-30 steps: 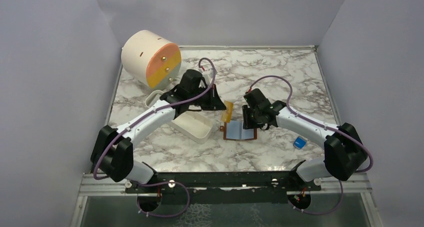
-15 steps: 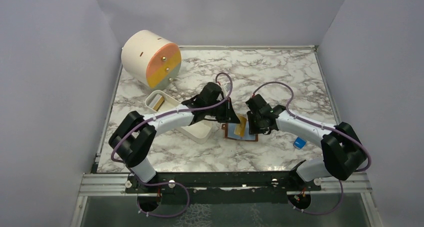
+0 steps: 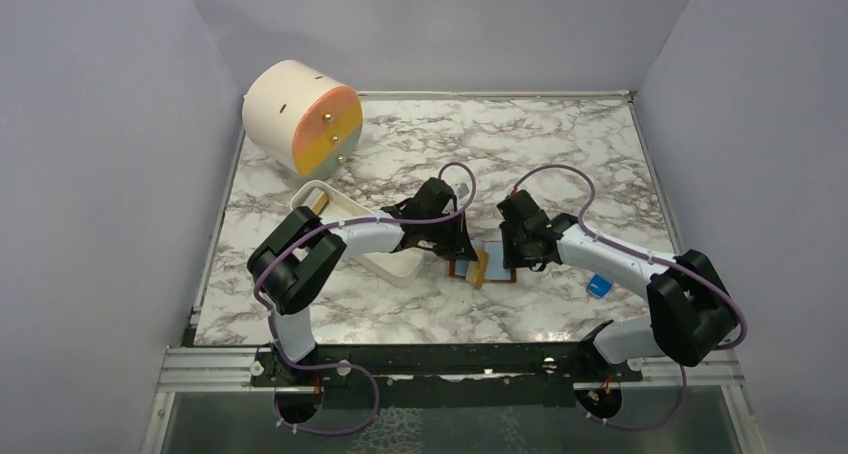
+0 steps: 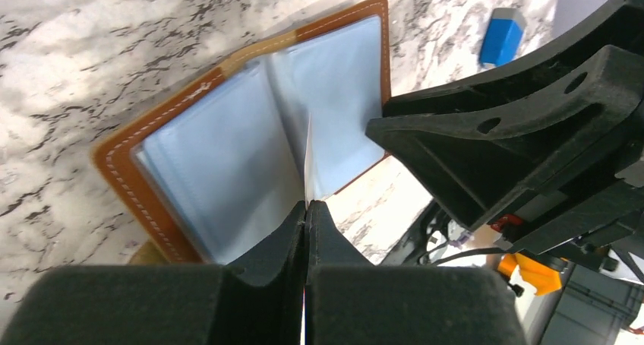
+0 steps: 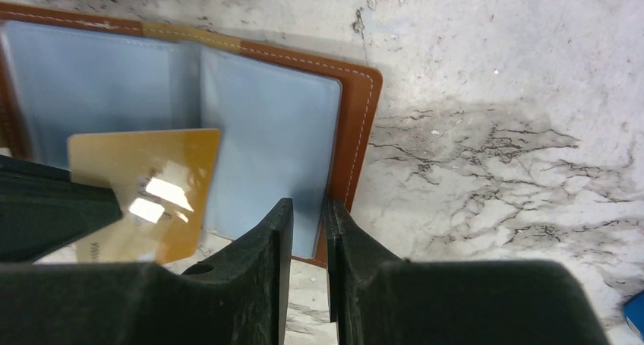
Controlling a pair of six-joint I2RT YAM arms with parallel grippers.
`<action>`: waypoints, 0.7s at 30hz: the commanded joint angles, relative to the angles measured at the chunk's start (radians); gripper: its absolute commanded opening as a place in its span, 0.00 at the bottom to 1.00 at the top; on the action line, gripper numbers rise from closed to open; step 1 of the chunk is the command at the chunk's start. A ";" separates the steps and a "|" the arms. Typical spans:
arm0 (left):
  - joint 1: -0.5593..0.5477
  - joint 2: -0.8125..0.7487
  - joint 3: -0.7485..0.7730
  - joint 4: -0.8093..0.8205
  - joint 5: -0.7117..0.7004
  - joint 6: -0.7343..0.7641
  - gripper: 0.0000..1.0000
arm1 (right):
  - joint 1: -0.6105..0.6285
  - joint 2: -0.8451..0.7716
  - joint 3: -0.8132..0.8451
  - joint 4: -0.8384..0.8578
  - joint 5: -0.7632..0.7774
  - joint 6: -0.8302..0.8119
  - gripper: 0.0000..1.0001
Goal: Put the credit cards into the card holder
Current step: Insert the credit card into the card holder.
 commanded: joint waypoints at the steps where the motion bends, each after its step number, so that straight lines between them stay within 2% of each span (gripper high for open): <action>1: -0.002 0.009 0.024 -0.018 -0.045 0.046 0.00 | -0.006 -0.005 -0.040 0.044 0.018 0.010 0.21; 21: 0.000 0.068 0.055 -0.007 -0.080 0.017 0.00 | -0.009 0.013 -0.062 0.052 -0.002 0.045 0.20</action>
